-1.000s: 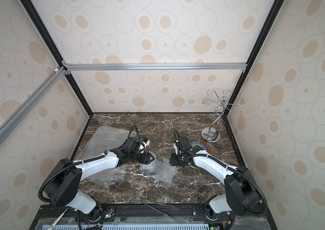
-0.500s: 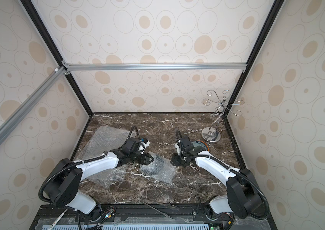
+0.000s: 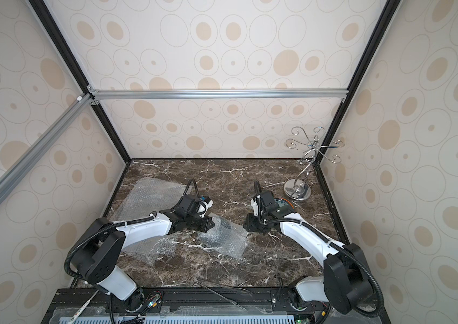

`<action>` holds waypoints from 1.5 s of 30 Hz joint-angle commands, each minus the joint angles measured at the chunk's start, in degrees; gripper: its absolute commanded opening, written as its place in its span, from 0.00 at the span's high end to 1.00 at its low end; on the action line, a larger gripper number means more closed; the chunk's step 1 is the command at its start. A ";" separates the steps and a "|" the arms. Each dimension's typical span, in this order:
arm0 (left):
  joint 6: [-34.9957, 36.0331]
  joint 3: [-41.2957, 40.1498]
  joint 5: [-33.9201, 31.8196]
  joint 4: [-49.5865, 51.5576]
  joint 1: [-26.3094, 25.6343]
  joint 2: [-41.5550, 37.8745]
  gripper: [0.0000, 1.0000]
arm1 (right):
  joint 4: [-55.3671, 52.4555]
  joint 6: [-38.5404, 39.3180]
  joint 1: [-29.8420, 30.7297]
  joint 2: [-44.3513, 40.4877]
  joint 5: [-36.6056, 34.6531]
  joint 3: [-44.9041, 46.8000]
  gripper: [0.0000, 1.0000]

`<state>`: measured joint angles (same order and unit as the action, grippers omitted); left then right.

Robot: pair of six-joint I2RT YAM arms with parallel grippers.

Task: Unpack dinner plates from bubble wrap
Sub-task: Unwrap the bubble wrap at the center of the board.

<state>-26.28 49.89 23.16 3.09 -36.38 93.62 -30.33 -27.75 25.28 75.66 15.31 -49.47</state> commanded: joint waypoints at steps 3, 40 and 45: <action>-3.47 4.15 1.44 -4.76 -0.05 2.54 1.00 | -2.52 1.86 -2.29 -2.15 1.44 -0.08 0.59; -18.46 -7.15 3.25 -27.31 3.79 -3.47 1.00 | -12.08 11.37 -5.03 1.70 5.13 -12.56 0.58; -17.44 -12.22 3.43 -26.80 3.10 -8.84 0.97 | -12.15 10.88 -3.36 4.75 4.05 -15.69 0.58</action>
<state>-43.68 39.20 25.74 -22.17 -32.88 87.53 -41.60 -16.84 21.08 78.67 19.53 -63.05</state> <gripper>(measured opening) 0.049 0.418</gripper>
